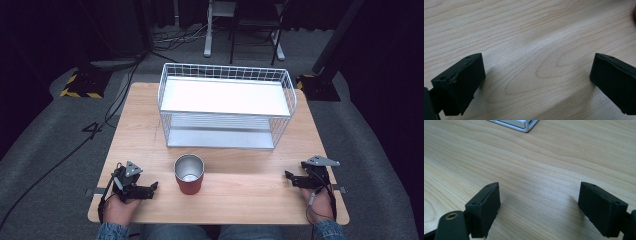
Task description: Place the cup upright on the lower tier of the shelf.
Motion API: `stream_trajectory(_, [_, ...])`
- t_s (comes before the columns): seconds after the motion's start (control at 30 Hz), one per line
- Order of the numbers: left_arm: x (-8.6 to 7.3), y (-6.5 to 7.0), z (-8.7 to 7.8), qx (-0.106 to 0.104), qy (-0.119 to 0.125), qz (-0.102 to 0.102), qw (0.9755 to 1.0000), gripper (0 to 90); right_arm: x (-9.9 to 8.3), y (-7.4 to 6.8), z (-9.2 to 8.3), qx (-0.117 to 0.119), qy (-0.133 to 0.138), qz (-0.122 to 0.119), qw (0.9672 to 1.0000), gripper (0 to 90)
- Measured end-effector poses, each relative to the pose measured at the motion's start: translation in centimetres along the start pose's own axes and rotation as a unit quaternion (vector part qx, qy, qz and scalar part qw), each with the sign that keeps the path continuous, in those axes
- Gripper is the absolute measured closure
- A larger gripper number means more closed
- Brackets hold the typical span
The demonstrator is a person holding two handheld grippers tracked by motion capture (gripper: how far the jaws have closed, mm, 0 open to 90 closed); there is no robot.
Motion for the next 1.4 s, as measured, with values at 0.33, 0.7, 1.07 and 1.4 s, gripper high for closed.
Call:
stream_trajectory(0.33, [0.1,-0.1,-0.2,0.004,0.006,-0.008,0.9999,0.0,0.0,0.0,0.0,-0.001,0.0,0.0,1.0,18.5])
stream_trajectory(0.7, [2.4,0.6,-2.8,-0.005,0.108,0.001,0.9942,0.0,0.0,0.0,0.0,-0.002,-0.002,0.003,1.0,18.4])
stream_trajectory(1.07, [3.6,3.6,-6.0,-0.06,0.185,0.018,0.9807,0.0,0.0,0.1,0.0,-0.003,-0.003,0.005,1.0,18.4])
stream_trajectory(1.4, [3.5,7.6,-6.7,-0.078,0.192,0.051,0.9769,0.0,0.0,0.1,0.0,-0.004,-0.003,0.005,1.0,18.5])
Point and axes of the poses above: each handheld gripper's, and its own axes: z roughly forward along the jaws, x roughly out of its top, y roughly to its right, the point moved 10 cm from there along z, roughly forward along the jaws, and after that the axes turned 8 degrees about -x, right-handed, at the moved point
